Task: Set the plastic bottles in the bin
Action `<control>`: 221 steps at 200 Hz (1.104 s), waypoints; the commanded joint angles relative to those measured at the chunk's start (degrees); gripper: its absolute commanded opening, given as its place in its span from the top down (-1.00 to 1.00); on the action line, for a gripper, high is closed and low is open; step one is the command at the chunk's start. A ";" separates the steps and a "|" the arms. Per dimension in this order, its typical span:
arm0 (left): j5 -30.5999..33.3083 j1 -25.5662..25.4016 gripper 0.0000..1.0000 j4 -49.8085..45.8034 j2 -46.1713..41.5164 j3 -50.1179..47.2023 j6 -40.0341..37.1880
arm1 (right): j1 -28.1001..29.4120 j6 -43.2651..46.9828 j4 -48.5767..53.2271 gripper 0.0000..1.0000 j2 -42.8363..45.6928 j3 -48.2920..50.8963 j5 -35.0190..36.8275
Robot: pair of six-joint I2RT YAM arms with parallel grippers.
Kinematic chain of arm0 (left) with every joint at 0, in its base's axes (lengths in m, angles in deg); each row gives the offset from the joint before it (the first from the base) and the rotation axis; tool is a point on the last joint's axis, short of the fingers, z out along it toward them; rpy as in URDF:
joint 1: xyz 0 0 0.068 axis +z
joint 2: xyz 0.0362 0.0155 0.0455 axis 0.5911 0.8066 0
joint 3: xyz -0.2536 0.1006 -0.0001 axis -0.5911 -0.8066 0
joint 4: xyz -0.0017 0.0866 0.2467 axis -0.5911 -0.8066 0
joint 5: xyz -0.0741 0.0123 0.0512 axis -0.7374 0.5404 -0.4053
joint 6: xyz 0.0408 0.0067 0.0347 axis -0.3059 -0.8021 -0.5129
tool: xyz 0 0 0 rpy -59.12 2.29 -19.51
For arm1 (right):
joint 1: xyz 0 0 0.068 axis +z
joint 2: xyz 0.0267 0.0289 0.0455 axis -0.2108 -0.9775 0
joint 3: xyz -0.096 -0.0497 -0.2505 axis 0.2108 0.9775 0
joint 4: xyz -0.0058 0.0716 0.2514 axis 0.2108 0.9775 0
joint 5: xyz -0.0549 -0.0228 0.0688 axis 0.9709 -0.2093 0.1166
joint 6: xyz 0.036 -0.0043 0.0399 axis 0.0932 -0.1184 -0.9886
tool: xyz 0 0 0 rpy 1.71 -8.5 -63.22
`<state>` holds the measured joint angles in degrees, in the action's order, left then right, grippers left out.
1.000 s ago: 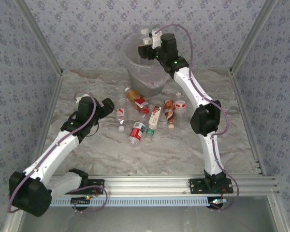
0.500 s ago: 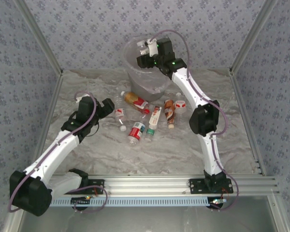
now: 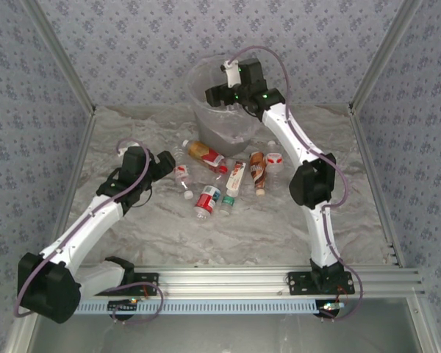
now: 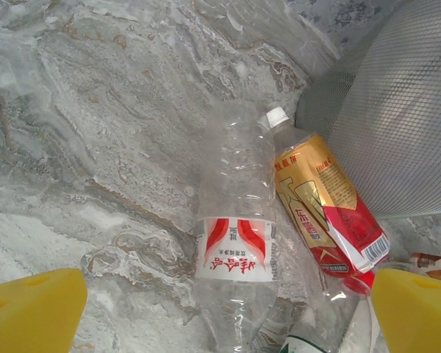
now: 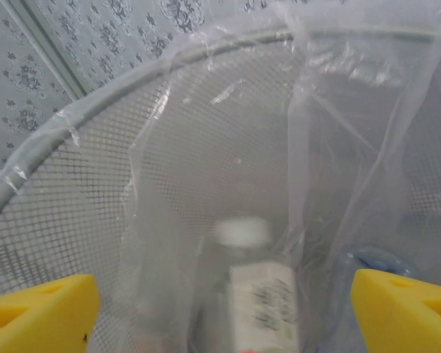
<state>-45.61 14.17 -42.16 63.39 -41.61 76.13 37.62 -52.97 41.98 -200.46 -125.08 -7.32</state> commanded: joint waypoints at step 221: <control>-11.10 0.88 -0.99 0.70 12.86 3.52 -4.25 | 0.45 -4.88 -16.52 -0.99 55.16 61.62 10.93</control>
<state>-53.35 14.87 -41.70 73.71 -41.13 73.49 37.62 -54.78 26.75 -150.78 -70.68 -1.40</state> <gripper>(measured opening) 0.994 0.996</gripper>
